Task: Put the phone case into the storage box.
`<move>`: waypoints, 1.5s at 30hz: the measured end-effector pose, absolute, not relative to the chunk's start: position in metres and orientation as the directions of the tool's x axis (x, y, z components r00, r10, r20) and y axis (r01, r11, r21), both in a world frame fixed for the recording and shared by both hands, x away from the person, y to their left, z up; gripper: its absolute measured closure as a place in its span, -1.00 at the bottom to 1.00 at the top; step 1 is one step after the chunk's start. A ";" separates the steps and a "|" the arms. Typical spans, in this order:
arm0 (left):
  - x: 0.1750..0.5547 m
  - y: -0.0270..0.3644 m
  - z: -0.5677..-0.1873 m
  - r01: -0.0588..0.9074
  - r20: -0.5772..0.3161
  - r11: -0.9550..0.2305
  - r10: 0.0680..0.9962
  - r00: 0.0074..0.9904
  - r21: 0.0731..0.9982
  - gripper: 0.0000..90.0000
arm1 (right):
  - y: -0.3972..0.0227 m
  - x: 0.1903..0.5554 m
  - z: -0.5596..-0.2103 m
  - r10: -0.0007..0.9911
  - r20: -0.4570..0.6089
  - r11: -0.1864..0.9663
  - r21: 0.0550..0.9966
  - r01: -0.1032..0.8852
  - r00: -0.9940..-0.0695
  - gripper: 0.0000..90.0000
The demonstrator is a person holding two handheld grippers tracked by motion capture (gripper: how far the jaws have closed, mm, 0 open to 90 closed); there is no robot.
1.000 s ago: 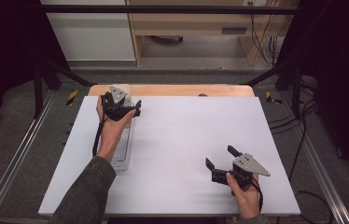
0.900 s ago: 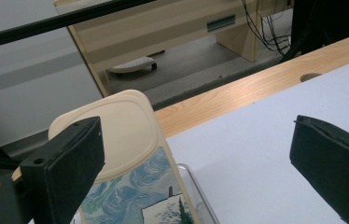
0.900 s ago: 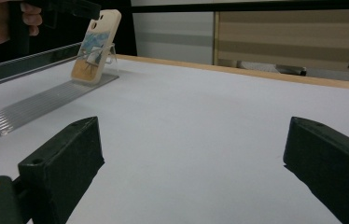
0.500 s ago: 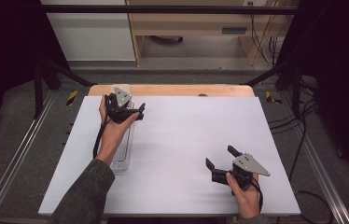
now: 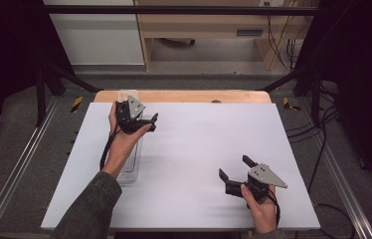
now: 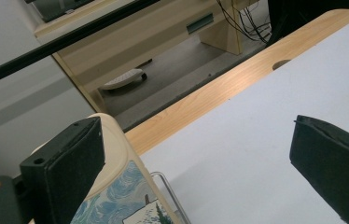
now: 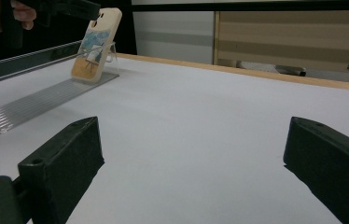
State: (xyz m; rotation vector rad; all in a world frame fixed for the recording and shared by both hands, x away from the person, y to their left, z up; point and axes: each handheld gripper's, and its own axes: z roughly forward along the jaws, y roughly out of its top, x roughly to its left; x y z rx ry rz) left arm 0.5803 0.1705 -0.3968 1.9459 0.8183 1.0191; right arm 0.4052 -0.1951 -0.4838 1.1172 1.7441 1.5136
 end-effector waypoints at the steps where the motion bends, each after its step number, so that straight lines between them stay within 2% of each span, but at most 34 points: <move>1: 0.579 0.169 -0.397 0.174 0.370 -0.498 0.798 0.476 0.849 -0.94 | -0.195 0.405 -0.484 0.865 0.102 0.012 0.975 0.223 -0.491 -0.90; 20: 0.556 0.143 -0.396 0.063 0.476 -0.601 0.689 0.546 0.797 -0.94 | -0.193 0.405 -0.484 0.864 0.086 0.029 0.975 0.220 -0.495 -0.90; 45: 0.501 0.150 -0.382 -0.003 0.483 -0.577 0.681 0.551 0.817 -0.94 | -0.195 0.403 -0.484 0.868 0.091 0.022 0.975 0.220 -0.489 -0.91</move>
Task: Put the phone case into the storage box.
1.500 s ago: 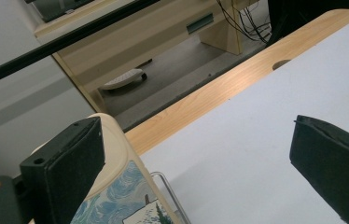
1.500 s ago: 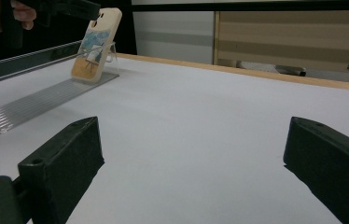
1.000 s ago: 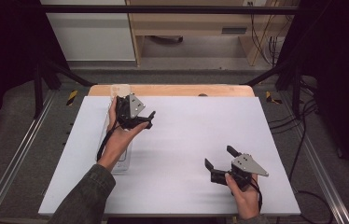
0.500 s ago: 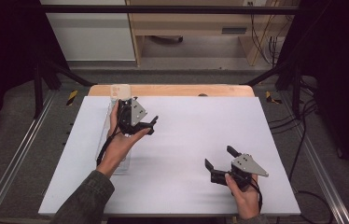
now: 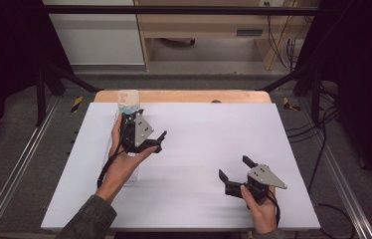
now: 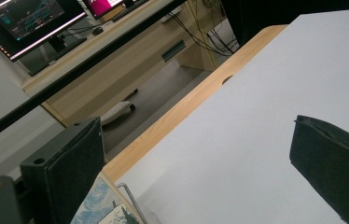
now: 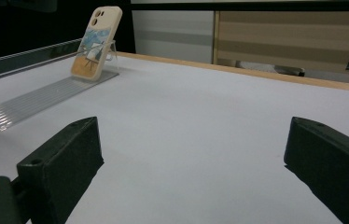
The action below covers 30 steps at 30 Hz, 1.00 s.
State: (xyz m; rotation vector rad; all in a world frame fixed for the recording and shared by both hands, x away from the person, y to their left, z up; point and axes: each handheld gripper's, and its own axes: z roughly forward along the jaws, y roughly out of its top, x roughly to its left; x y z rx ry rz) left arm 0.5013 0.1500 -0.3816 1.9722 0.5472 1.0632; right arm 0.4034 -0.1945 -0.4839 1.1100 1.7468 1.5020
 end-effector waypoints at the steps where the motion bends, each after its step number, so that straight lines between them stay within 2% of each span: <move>1: 0.499 0.150 -0.381 -0.004 0.482 -0.576 0.681 0.551 0.817 -0.94 | -0.194 0.403 -0.484 0.868 0.093 0.020 0.975 0.221 -0.487 -0.91; 16: 0.462 0.153 -0.387 -0.019 0.488 -0.588 0.652 0.580 0.809 -0.94 | -0.194 0.403 -0.484 0.867 0.088 0.025 0.975 0.219 -0.491 -0.91; 30: 0.427 0.163 -0.393 -0.034 0.448 -0.542 0.656 0.607 0.840 -0.94 | -0.194 0.402 -0.485 0.867 0.083 0.034 0.974 0.225 -0.492 -0.90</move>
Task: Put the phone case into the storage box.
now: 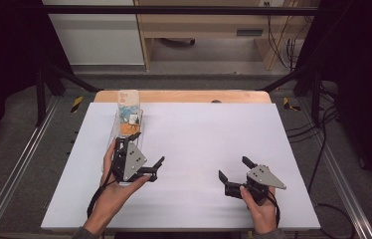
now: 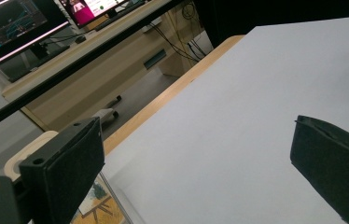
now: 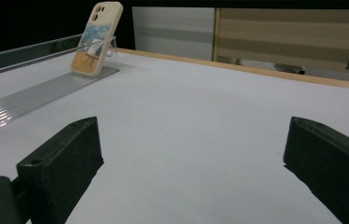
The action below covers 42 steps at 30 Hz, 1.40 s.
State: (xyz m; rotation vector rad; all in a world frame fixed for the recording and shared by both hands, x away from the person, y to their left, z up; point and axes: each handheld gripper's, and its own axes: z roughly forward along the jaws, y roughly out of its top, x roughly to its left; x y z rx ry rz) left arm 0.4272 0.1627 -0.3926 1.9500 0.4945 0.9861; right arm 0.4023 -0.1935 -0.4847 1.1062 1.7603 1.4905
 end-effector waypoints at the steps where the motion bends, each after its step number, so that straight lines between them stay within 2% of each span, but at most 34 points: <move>1: 0.425 0.164 -0.393 -0.033 0.442 -0.535 0.660 0.607 0.844 -0.94 | -0.194 0.402 -0.485 0.867 0.084 0.033 0.974 0.225 -0.491 -0.90; 25: 0.396 0.186 -0.393 -0.041 0.365 -0.434 0.698 0.616 0.900 -0.94 | -0.193 0.403 -0.485 0.866 0.076 0.042 0.973 0.225 -0.493 -0.90; 42: 0.393 0.226 -0.384 -0.032 0.305 -0.350 0.764 0.568 0.936 -0.95 | -0.193 0.403 -0.486 0.866 0.067 0.053 0.973 0.224 -0.495 -0.90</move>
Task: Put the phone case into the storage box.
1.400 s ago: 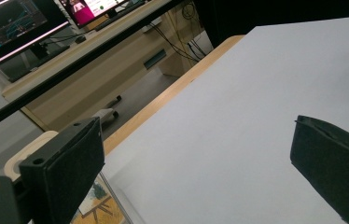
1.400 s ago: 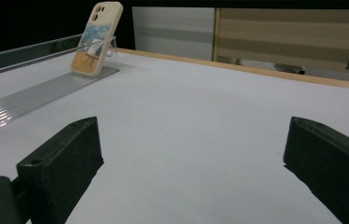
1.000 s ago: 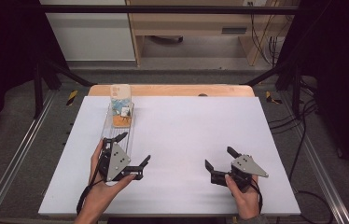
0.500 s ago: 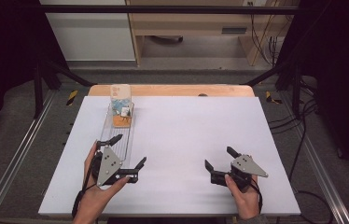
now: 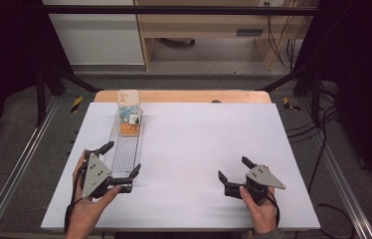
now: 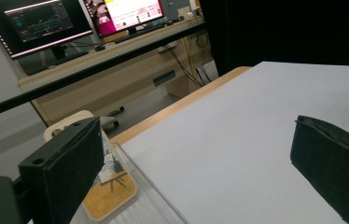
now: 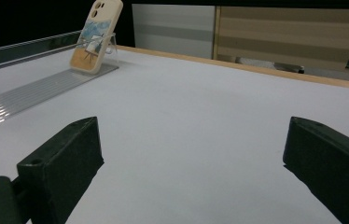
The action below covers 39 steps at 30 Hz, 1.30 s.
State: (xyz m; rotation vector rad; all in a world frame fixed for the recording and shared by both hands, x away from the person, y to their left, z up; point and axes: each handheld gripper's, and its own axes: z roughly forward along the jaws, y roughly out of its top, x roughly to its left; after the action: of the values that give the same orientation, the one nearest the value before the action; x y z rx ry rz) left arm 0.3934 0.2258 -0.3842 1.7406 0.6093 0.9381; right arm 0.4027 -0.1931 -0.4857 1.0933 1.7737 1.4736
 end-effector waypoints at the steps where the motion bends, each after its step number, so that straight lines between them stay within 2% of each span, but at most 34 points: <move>1: 0.393 0.229 -0.384 -0.031 0.299 -0.343 0.769 0.564 0.939 -0.95 | -0.193 0.403 -0.486 0.867 0.069 0.051 0.973 0.227 -0.494 -0.90; 12: 0.394 0.255 -0.382 -0.027 0.263 -0.293 0.812 0.520 0.956 -0.95 | -0.193 0.403 -0.486 0.867 0.067 0.054 0.973 0.227 -0.493 -0.90; 32: 0.392 0.296 -0.391 -0.002 0.145 -0.162 0.874 0.464 0.987 -0.95 | -0.194 0.403 -0.486 0.868 0.063 0.056 0.973 0.222 -0.492 -0.91; 39: 0.393 0.307 -0.399 0.008 0.137 -0.157 0.889 0.436 0.988 -0.95 | -0.194 0.403 -0.486 0.869 0.062 0.056 0.973 0.223 -0.490 -0.91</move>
State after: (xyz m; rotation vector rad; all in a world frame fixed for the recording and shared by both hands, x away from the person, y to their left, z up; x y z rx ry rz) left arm 0.3934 0.3068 -0.3988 1.5295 0.8229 0.9510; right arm 0.4031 -0.1944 -0.4862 1.0946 1.7706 1.4661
